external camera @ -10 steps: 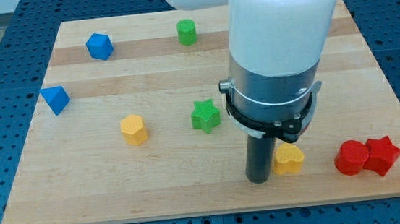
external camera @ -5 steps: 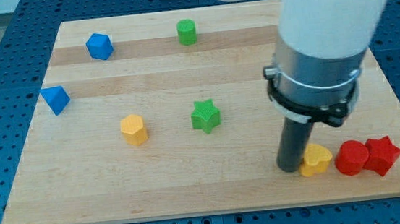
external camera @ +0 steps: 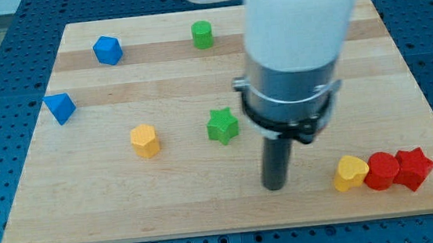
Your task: Place the yellow heart into the red circle
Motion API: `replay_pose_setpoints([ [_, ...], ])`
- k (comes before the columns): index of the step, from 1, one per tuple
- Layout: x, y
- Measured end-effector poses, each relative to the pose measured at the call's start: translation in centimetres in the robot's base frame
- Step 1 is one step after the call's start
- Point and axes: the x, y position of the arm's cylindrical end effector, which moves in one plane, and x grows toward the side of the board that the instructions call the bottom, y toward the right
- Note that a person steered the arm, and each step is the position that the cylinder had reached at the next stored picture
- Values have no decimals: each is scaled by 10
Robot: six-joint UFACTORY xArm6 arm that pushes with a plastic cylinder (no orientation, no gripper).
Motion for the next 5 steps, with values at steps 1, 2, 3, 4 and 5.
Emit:
replay_pose_setpoints([
  [1,0,-39],
  [2,0,-66],
  [3,-4,-82],
  [4,-49,-90],
  [5,-111,-96],
])
